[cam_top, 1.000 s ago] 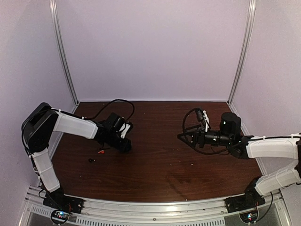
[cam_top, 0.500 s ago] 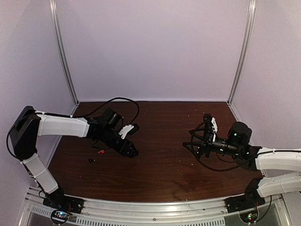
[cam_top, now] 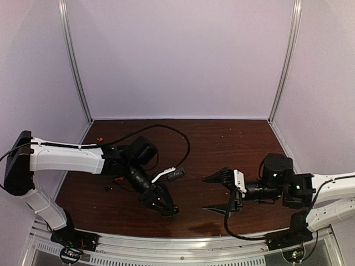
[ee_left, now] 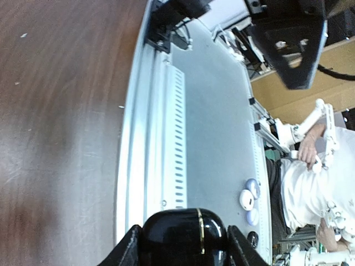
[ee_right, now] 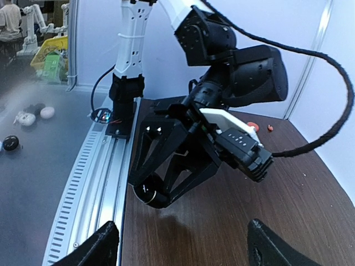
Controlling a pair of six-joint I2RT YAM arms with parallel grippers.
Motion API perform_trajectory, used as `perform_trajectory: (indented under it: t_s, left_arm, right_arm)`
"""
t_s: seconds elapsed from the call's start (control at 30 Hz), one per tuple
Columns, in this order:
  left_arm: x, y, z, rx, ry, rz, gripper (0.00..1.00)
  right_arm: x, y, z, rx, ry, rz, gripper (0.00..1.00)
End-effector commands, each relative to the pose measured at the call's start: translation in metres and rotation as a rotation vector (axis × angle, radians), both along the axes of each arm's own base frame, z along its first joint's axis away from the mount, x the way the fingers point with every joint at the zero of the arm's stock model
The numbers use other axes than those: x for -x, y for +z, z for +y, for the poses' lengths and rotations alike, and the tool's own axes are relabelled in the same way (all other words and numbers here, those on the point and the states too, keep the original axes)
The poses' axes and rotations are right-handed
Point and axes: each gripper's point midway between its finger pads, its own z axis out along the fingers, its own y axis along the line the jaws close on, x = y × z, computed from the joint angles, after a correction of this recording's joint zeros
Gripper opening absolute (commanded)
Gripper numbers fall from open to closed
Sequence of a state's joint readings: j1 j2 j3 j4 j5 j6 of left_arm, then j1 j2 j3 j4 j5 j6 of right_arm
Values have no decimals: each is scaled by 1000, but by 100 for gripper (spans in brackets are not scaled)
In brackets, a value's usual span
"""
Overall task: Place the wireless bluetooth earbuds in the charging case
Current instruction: Pass from the left arm to the right
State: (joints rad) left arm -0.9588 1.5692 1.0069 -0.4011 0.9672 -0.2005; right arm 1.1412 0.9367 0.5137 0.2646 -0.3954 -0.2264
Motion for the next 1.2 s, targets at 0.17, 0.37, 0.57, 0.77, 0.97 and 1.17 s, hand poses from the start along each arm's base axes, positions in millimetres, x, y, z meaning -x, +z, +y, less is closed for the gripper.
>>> perform_trajectory:
  t_s: [0.17, 0.37, 0.57, 0.77, 0.97, 1.17]
  left_arm:
    - [34, 47, -17, 176, -200, 74, 23]
    - [37, 54, -21, 195, -226, 86, 23]
    - [38, 54, -24, 196, -235, 94, 23]
    - [44, 53, -29, 200, -264, 108, 23]
    - [48, 54, -32, 213, -290, 122, 23]
    - [49, 57, -34, 227, -306, 128, 23]
  right_arm:
    - [38, -18, 24, 159, 117, -191, 71]
    - [37, -19, 37, 159, 117, -238, 67]
    - [39, -20, 49, 156, 148, -266, 64]
    - [41, -22, 58, 151, 175, -280, 62]
    - [45, -24, 63, 150, 192, -301, 56]
    - [48, -23, 68, 147, 209, -303, 47]
